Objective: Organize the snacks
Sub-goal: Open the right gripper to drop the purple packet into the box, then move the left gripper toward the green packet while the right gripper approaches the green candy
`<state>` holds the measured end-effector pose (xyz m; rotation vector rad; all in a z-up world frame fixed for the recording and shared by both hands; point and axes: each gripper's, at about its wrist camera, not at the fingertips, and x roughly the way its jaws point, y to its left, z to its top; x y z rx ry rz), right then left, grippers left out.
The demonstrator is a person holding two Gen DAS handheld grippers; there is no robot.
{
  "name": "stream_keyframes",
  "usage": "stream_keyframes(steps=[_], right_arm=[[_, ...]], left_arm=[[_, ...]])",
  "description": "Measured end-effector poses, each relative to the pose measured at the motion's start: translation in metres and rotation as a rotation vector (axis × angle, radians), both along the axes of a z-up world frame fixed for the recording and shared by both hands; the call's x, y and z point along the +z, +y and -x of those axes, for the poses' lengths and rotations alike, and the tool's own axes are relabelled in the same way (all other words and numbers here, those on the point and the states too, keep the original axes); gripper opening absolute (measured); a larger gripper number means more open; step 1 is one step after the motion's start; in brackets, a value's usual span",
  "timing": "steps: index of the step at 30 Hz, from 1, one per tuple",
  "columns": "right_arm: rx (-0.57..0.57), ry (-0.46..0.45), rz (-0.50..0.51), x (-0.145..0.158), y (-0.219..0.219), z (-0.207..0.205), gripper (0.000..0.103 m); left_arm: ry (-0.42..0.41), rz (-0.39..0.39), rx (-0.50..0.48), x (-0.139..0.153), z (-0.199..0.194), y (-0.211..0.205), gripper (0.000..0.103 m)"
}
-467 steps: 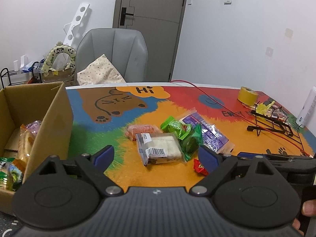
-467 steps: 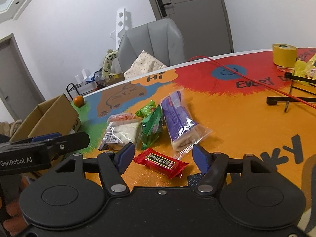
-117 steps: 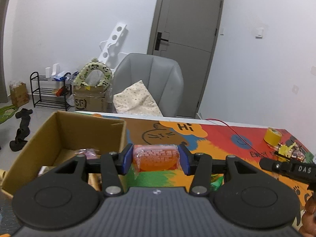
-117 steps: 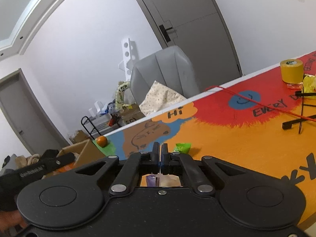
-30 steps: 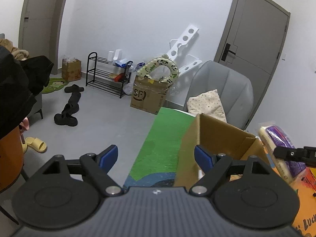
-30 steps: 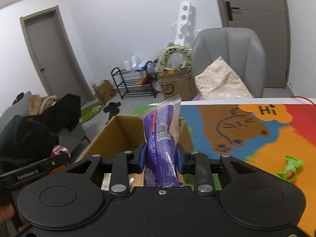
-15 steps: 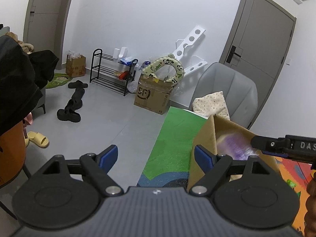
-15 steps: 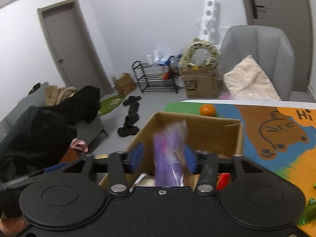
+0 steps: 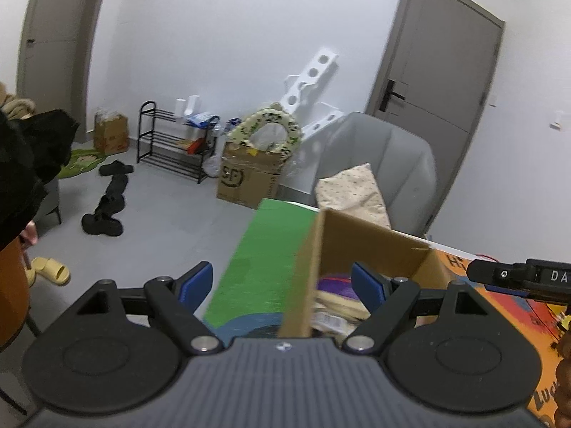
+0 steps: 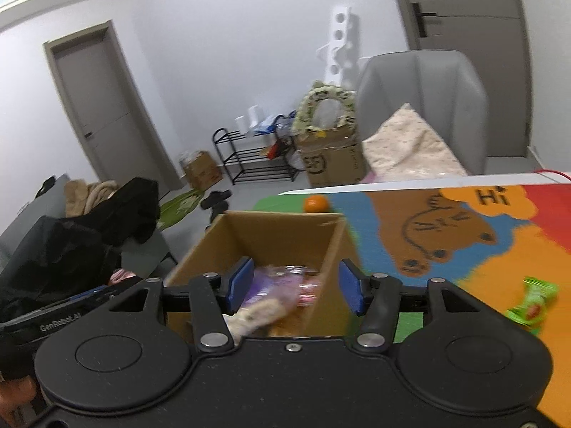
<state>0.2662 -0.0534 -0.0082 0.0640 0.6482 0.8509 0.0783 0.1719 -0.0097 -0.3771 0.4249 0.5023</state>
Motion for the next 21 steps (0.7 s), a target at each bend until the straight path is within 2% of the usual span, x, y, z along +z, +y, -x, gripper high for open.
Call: stream_keyframes(steps=[8, 14, 21], right_arm=[[-0.097, 0.010, -0.011, -0.008, -0.051, -0.011, 0.070], [-0.153, 0.014, -0.019, -0.009, -0.088, -0.017, 0.076], [-0.222, 0.026, -0.042, -0.014, -0.127, -0.025, 0.080]], left_arm=[[0.012, -0.016, -0.076, 0.000, -0.020, -0.035, 0.084], [0.011, -0.037, -0.128, 0.004, -0.038, -0.065, 0.090], [0.017, -0.055, -0.198, 0.005, -0.057, -0.098, 0.091]])
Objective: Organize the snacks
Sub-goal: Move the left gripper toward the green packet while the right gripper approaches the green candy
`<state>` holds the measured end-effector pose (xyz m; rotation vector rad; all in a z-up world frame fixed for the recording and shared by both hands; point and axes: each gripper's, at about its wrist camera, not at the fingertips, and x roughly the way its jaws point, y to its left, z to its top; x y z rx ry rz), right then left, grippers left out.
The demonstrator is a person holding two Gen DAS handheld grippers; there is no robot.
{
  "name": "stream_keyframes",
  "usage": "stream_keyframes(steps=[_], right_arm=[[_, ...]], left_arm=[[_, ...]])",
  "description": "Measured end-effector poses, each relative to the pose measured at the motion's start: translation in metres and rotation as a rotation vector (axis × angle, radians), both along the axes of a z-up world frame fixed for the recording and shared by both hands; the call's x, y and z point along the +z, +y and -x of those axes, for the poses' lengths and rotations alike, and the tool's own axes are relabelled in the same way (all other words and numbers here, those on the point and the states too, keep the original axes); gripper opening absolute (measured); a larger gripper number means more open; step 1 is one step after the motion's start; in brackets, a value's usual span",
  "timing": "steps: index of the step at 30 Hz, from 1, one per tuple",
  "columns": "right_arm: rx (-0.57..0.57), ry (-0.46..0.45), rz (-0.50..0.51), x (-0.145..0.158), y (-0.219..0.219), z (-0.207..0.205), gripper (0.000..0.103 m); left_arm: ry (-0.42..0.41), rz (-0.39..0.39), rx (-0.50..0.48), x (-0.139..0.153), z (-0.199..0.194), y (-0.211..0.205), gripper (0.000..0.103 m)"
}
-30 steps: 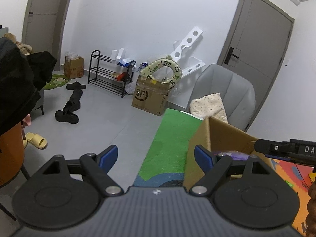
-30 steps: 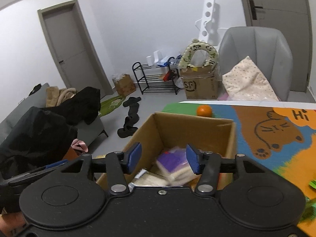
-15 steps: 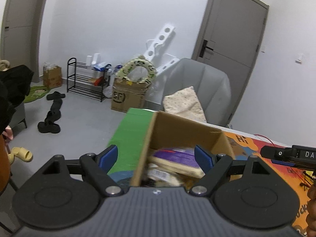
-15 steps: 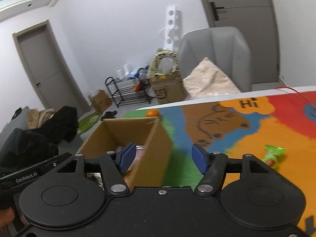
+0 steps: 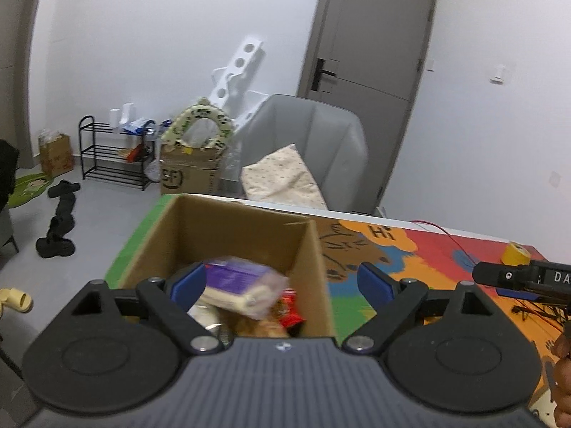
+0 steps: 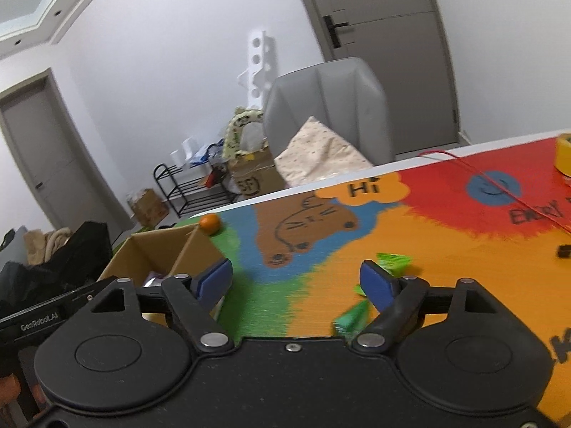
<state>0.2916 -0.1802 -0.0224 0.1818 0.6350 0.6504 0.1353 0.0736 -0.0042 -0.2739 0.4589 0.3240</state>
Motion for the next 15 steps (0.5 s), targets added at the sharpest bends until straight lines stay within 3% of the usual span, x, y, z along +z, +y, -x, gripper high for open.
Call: stream_keyframes(steps=[15], right_arm=[[-0.081, 0.030, -0.024, -0.018, -0.050, -0.014, 0.081]], left_arm=[[0.017, -0.031, -0.139, -0.006, -0.036, -0.061, 0.091]])
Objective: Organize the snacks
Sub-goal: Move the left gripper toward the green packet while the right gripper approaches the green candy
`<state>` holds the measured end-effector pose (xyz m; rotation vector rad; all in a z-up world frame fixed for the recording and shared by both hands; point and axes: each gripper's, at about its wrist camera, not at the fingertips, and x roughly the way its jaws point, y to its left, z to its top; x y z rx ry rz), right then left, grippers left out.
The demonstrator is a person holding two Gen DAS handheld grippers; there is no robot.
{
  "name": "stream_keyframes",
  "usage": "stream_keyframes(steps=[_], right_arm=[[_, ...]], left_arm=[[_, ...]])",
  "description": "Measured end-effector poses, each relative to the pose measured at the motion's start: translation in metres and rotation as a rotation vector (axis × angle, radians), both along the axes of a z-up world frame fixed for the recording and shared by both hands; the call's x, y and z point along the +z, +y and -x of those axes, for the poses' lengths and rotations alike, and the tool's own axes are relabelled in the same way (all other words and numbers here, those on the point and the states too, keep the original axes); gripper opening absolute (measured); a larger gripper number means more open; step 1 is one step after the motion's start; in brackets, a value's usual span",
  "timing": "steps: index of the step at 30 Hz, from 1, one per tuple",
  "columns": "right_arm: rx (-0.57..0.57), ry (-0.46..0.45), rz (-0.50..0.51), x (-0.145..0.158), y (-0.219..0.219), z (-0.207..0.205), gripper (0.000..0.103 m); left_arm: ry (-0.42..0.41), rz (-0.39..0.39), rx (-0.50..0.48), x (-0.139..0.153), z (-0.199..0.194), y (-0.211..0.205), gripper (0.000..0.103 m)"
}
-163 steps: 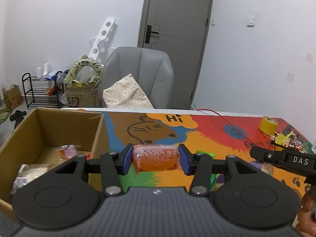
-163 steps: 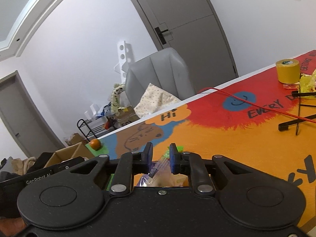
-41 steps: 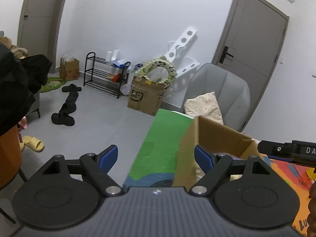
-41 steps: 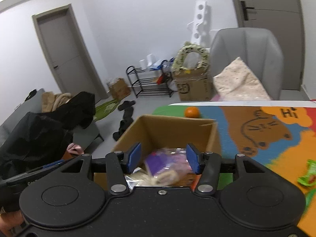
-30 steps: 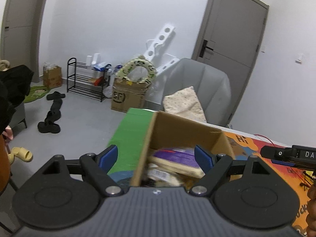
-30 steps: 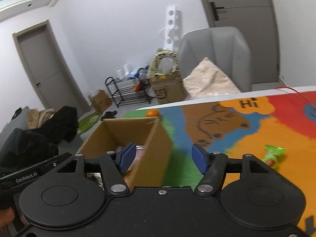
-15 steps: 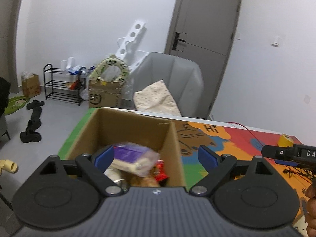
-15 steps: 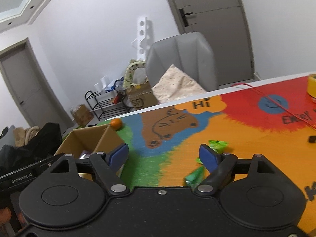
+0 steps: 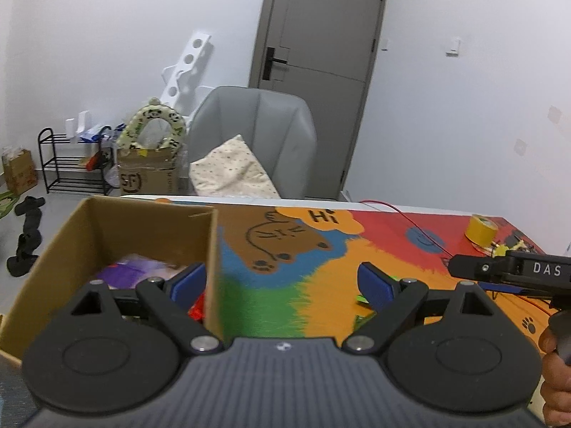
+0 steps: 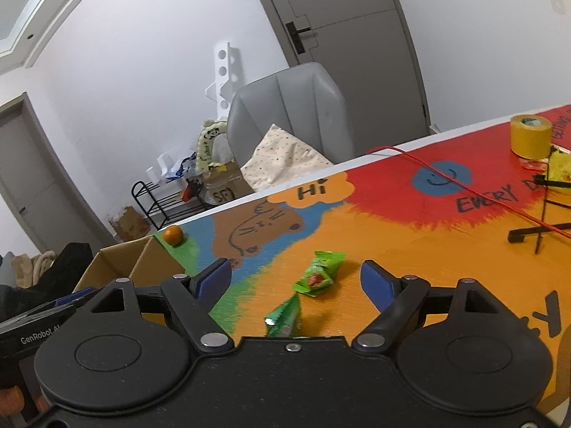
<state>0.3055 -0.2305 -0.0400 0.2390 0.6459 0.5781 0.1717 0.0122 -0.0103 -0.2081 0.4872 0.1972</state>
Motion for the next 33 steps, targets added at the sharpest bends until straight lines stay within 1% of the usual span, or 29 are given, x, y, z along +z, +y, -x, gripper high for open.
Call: stream_keyframes(steps=[4, 8, 12, 21, 28, 33], right_arm=[[-0.014, 0.018, -0.001, -0.006, -0.009, -0.004, 0.082], [-0.027, 0.034, -0.001, -0.014, -0.019, -0.007, 0.086], [-0.040, 0.053, 0.003, -0.023, -0.027, -0.011, 0.086], [-0.073, 0.092, 0.002, -0.043, -0.042, -0.021, 0.086], [-0.088, 0.109, -0.002, -0.050, -0.049, -0.028, 0.087], [-0.080, 0.113, 0.002, -0.052, -0.047, -0.030, 0.087]], left_arm=[[0.012, 0.001, -0.025, -0.004, -0.012, -0.012, 0.091], [0.038, 0.003, -0.052, -0.013, -0.025, -0.025, 0.091], [0.057, 0.008, -0.077, -0.023, -0.035, -0.036, 0.091], [0.110, 0.017, -0.099, -0.043, -0.058, -0.055, 0.091], [0.147, 0.010, -0.123, -0.062, -0.078, -0.069, 0.090], [0.177, 0.009, -0.120, -0.074, -0.087, -0.072, 0.088]])
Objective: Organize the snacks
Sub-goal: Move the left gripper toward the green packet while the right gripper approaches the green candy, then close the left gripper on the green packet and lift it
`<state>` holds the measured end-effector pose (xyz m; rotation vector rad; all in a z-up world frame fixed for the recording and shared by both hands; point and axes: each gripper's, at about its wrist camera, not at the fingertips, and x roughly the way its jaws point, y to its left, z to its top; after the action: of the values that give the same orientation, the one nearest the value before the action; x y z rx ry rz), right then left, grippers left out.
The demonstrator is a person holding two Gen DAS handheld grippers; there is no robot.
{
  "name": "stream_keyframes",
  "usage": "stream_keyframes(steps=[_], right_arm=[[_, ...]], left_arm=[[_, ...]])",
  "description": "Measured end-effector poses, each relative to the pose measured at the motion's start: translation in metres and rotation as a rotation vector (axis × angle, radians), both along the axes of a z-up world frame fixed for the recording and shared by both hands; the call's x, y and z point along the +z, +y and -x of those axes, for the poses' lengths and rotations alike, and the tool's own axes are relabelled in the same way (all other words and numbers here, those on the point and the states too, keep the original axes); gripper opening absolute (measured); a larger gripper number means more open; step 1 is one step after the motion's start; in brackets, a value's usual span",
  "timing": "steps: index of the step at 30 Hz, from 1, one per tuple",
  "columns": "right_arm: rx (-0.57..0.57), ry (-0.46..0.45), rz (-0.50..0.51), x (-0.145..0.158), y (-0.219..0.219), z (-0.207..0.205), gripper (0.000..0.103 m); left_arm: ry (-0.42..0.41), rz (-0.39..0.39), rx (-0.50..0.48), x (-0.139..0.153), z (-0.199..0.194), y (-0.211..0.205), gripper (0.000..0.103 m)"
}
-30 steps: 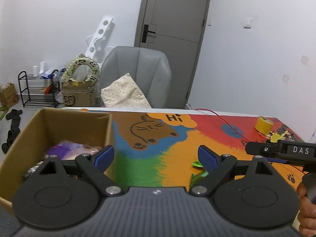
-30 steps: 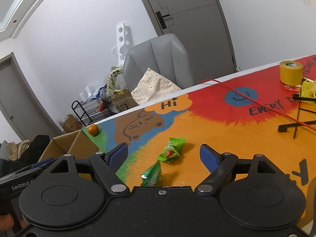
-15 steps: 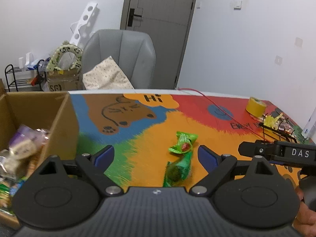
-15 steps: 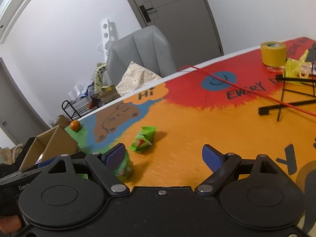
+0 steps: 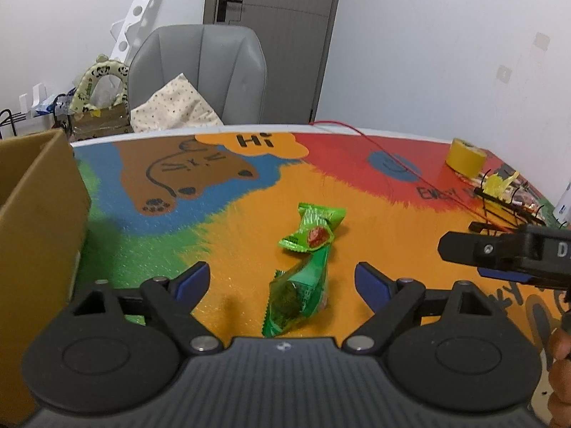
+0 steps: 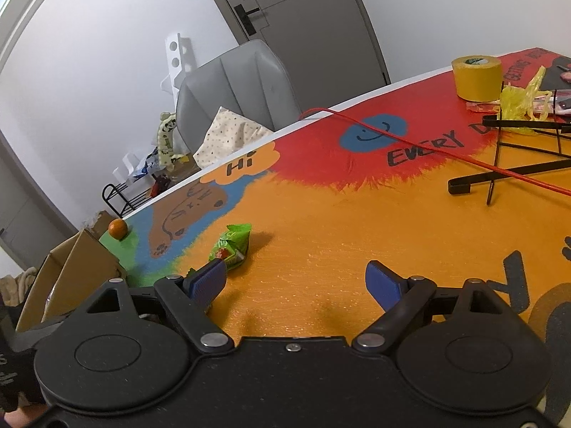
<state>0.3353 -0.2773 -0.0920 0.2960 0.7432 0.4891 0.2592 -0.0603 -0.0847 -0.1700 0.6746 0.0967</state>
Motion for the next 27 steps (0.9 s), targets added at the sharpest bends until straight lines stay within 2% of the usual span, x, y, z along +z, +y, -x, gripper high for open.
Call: stream_keyframes(steps=[3, 4, 6, 8, 9, 27], right_arm=[[0.008, -0.005, 0.003, 0.000, 0.004, -0.002, 0.087], [0.011, -0.009, 0.004, 0.001, 0.005, -0.002, 0.087], [0.016, -0.015, 0.004, 0.001, 0.008, -0.003, 0.087], [0.023, -0.021, 0.004, 0.002, 0.012, -0.004, 0.087], [0.026, -0.023, 0.006, 0.002, 0.013, -0.005, 0.087], [0.094, -0.027, 0.052, 0.000, 0.064, -0.022, 0.087]], left_arm=[[0.004, 0.001, 0.007, -0.004, -0.002, 0.000, 0.084], [0.002, 0.000, 0.007, -0.006, -0.003, 0.001, 0.079], [0.008, 0.005, 0.011, -0.008, -0.005, 0.002, 0.063], [0.018, 0.037, 0.013, -0.011, -0.007, 0.007, 0.041], [0.024, 0.046, 0.015, -0.012, -0.008, 0.009, 0.037], [-0.074, 0.045, 0.113, 0.019, 0.006, 0.047, 0.034]])
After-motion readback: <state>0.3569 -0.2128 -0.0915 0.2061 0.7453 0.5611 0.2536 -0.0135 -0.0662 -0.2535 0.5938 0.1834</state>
